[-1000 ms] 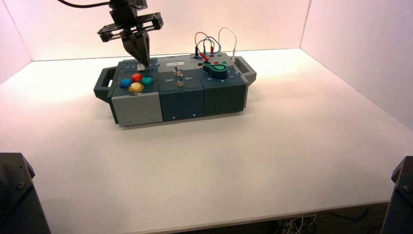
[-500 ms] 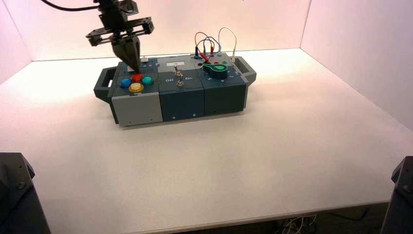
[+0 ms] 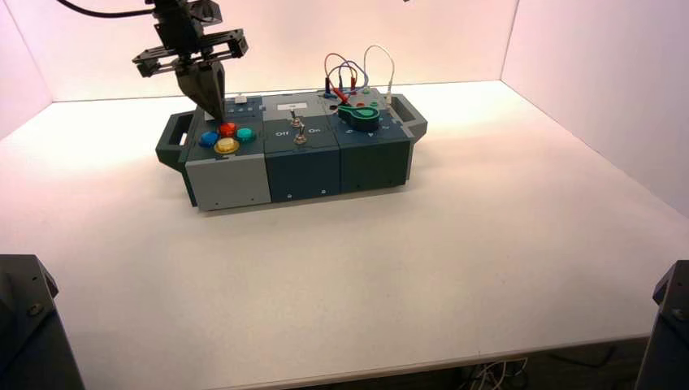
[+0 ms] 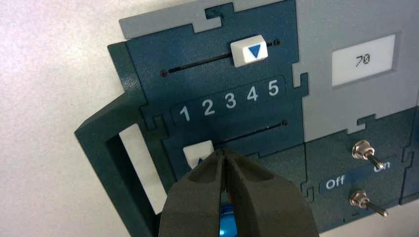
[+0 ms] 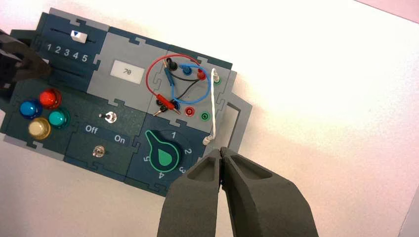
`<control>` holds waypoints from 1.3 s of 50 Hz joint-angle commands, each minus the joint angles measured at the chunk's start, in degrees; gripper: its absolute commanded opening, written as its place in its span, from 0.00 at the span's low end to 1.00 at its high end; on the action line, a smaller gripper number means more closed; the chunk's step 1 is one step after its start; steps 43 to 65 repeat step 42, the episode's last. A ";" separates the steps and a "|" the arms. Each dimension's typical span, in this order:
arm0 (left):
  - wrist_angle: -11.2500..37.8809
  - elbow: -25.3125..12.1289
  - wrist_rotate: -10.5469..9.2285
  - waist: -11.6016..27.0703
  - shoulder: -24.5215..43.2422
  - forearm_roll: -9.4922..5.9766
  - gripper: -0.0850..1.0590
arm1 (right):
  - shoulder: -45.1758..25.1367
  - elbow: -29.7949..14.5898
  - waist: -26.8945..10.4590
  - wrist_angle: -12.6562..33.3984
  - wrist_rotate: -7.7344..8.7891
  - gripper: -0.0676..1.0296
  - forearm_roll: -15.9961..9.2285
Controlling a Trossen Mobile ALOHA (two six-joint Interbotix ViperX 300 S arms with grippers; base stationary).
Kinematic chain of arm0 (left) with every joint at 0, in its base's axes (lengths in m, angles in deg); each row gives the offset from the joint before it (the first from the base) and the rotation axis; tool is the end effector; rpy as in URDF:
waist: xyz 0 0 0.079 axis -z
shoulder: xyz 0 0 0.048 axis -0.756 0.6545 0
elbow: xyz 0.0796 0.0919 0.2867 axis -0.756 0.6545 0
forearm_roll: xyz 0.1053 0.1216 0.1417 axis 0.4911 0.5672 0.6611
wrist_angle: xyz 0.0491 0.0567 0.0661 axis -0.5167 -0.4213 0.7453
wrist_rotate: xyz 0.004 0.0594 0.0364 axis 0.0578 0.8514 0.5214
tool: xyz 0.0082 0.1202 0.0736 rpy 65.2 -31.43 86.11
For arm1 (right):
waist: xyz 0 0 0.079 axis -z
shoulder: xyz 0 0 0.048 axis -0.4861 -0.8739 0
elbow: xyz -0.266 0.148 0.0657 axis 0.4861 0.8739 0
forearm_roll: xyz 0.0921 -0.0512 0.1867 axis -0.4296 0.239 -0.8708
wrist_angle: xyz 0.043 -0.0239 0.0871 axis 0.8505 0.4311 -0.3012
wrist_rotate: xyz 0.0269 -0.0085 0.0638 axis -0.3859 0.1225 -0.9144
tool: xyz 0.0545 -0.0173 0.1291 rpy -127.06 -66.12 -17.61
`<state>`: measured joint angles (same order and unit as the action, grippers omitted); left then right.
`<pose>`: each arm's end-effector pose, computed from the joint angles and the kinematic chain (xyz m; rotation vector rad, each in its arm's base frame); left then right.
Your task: Move the bottom slider to position 1.
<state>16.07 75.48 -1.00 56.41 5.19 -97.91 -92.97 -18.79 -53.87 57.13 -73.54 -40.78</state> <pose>0.3982 -0.0901 -0.0043 -0.1356 1.5111 -0.1648 0.4342 0.2098 0.1655 -0.2712 1.0783 0.4567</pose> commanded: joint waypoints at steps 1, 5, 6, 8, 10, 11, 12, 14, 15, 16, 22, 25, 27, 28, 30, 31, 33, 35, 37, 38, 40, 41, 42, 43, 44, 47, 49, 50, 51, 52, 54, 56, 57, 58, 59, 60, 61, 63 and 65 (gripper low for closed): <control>0.62 -0.97 0.18 -0.09 -3.96 0.18 0.05 | 0.79 -0.79 -0.26 -0.26 0.09 0.04 0.00; 1.23 -1.58 0.09 1.14 -5.27 -0.09 0.05 | 0.70 -0.88 -0.26 -0.26 0.18 0.04 0.18; 1.58 -1.85 -0.09 1.58 -5.63 -0.18 0.05 | 0.62 -0.88 -0.26 -0.26 0.26 0.04 0.35; 1.93 -2.11 -0.35 2.55 -6.68 -0.62 0.05 | 0.53 -0.88 -0.26 -0.26 0.35 0.04 0.62; 2.11 -2.11 -0.70 3.25 -7.56 -0.97 0.05 | 0.35 -0.97 -0.26 -0.26 0.35 0.04 0.70; 2.02 -2.11 -1.05 3.78 -8.17 -1.23 0.05 | 0.35 -1.14 -0.26 -0.26 0.35 0.04 0.79; 2.11 -2.11 -1.41 4.31 -8.88 -1.32 0.05 | 0.26 -1.14 -0.26 -0.26 0.35 0.04 0.79; 2.02 -2.02 -2.29 5.27 -9.93 -1.32 0.05 | 0.18 -1.14 -0.35 -0.26 0.44 0.04 0.79; 2.11 -1.93 -2.55 5.45 -10.28 -1.32 0.05 | 0.09 -1.14 -0.35 -0.35 0.44 0.04 0.79; 2.11 -1.93 -2.72 5.98 -10.72 -1.32 0.05 | 0.09 -1.14 -0.35 -0.35 0.53 0.04 0.79; 1.93 -1.32 -2.99 8.35 -13.62 -1.32 0.05 | 0.09 -1.32 -0.35 -0.44 0.79 0.04 0.70; 1.49 -0.97 -2.99 9.32 -14.77 -1.32 0.05 | 0.26 -1.32 -0.35 -0.44 0.97 0.04 0.79; 1.05 -0.70 -2.99 9.67 -15.29 -1.32 0.05 | 0.35 -1.23 -0.35 -0.44 0.97 0.04 0.70; 0.88 -0.62 -2.99 9.76 -15.56 -1.32 0.05 | 0.44 -1.23 -0.35 -0.44 0.97 0.04 0.70; 0.70 -0.53 -3.08 9.84 -15.73 -1.32 0.05 | 0.44 -1.23 -0.35 -0.44 0.97 0.04 0.70; 0.70 -0.53 -3.08 9.84 -15.73 -1.32 0.05 | 0.44 -1.23 -0.35 -0.44 0.97 0.04 0.70; 0.70 -0.53 -3.16 9.84 -15.82 -1.32 0.05 | 0.44 -1.23 -0.35 -0.44 0.97 0.04 0.70; 0.70 -0.62 -3.16 9.84 -15.64 -1.32 0.05 | 0.44 -1.32 -0.35 -0.44 0.97 0.04 0.70; 0.62 -0.70 -3.25 9.84 -15.47 -1.32 0.05 | 0.44 -1.23 -0.35 -0.44 0.97 0.04 0.70; 0.62 -0.79 -3.25 9.84 -15.29 -1.32 0.05 | 0.44 -1.14 -0.35 -0.44 0.97 0.04 0.70; 0.62 -0.97 -3.25 9.84 -15.03 -1.32 0.05 | 0.44 -1.14 -0.35 -0.53 0.97 0.04 0.62; 0.53 -0.97 -3.25 9.76 -14.94 -1.32 0.05 | 0.44 -1.14 -0.35 -0.53 0.97 0.04 0.62; 0.53 -1.05 -3.25 9.84 -14.77 -1.32 0.05 | 0.44 -0.97 -0.35 -0.53 0.97 0.04 0.62; 0.53 -1.05 -3.25 9.84 -14.77 -1.32 0.05 | 0.44 -0.97 -0.35 -0.53 0.97 0.04 0.62; 0.53 -1.05 -3.25 9.84 -14.77 -1.32 0.05 | 0.44 -0.97 -0.35 -0.53 0.97 0.04 0.62; 0.53 -1.05 -3.25 9.84 -14.77 -1.32 0.05 | 0.44 -0.97 -0.35 -0.53 0.97 0.04 0.62; 0.53 -1.05 -3.25 9.84 -14.77 -1.32 0.05 | 0.44 -0.97 -0.35 -0.53 0.97 0.04 0.62; 0.53 -1.05 -3.25 9.84 -14.77 -1.32 0.05 | 0.44 -0.97 -0.35 -0.53 0.97 0.04 0.62; 0.53 -1.05 -3.25 9.84 -14.77 -1.32 0.05 | 0.44 -0.97 -0.35 -0.53 0.97 0.04 0.62; 0.53 -1.05 -3.25 9.84 -14.77 -1.32 0.05 | 0.44 -0.97 -0.35 -0.53 0.97 0.04 0.62; 0.53 -1.05 -3.25 9.84 -14.77 -1.32 0.05 | 0.44 -0.97 -0.35 -0.53 0.97 0.04 0.62; 0.53 -1.05 -3.25 9.84 -14.77 -1.32 0.05 | 0.44 -0.97 -0.35 -0.53 0.97 0.04 0.62; 0.53 -1.05 -3.25 9.84 -14.77 -1.32 0.05 | 0.44 -0.97 -0.35 -0.53 0.97 0.04 0.62; 0.53 -1.05 -3.25 9.84 -14.77 -1.32 0.05 | 0.44 -0.97 -0.35 -0.53 0.97 0.04 0.62; 0.53 -1.05 -3.25 9.84 -14.77 -1.32 0.05 | 0.44 -0.97 -0.35 -0.53 0.97 0.04 0.62; 0.53 -1.05 -3.25 9.84 -14.77 -1.32 0.05 | 0.44 -0.97 -0.35 -0.53 0.97 0.04 0.62; 0.53 -1.05 -3.25 9.84 -14.77 -1.32 0.05 | 0.44 -0.97 -0.35 -0.53 0.97 0.04 0.62; 0.53 -1.05 -3.25 9.84 -14.77 -1.32 0.05 | 0.44 -0.97 -0.35 -0.53 0.97 0.04 0.62; 0.53 -1.05 -3.25 9.84 -14.77 -1.32 0.05 | 0.44 -0.97 -0.35 -0.53 0.97 0.04 0.62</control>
